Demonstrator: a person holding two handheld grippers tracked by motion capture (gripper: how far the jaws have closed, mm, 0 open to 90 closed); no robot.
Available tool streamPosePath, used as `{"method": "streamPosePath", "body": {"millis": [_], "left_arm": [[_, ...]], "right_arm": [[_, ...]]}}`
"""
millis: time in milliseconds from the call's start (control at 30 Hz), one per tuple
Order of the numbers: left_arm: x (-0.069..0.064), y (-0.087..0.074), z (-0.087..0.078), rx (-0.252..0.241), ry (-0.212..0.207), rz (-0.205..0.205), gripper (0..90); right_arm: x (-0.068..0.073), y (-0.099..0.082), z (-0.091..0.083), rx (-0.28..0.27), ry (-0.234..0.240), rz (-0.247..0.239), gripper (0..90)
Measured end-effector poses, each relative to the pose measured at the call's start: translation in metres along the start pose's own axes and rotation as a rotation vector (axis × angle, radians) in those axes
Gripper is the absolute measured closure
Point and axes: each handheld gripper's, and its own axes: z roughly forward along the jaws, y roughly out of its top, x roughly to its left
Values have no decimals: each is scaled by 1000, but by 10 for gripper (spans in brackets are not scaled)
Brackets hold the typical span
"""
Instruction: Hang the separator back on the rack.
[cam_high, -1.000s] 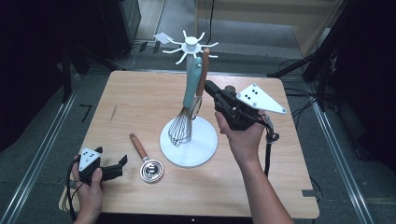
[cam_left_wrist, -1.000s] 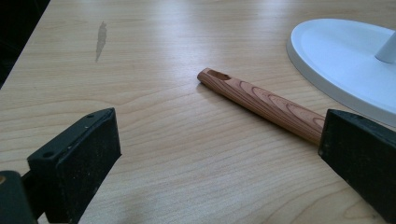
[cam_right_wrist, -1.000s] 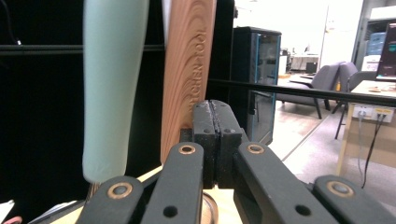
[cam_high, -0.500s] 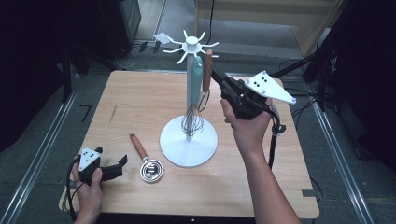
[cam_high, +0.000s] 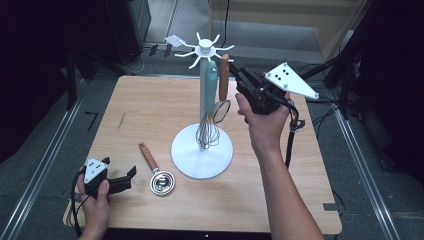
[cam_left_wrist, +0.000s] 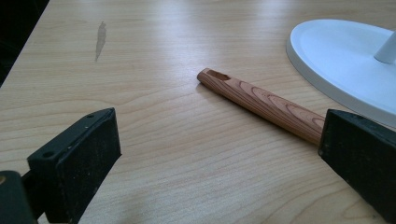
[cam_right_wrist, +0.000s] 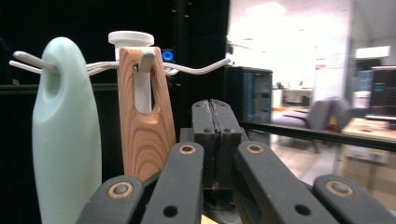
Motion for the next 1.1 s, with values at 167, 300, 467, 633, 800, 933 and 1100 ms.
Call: {"method": "streamPosePath", "body": {"millis": [167, 300, 467, 633, 800, 933, 1100], "left_arm": [[1, 0, 0, 0, -3, -1, 0], [0, 0, 0, 0, -3, 0, 0], [0, 0, 0, 3, -2, 1, 0], [-1, 0, 0, 1, 3, 11, 0], [-4, 0, 0, 3, 11, 32, 40], [-4, 0, 0, 1, 6, 27, 40], [-4, -1, -1, 2, -2, 28, 76]], "right_arm": [[1, -4, 2, 18, 47, -27, 900], [2, -5, -3, 14, 88, -39, 900], [9, -4, -9, 15, 100, -48, 900], [14, -6, -13, 12, 86, -39, 900], [19, -7, -16, 23, 69, -43, 900], [21, -9, -16, 25, 74, -46, 900], [27, -11, -17, 25, 85, -57, 900]]}}
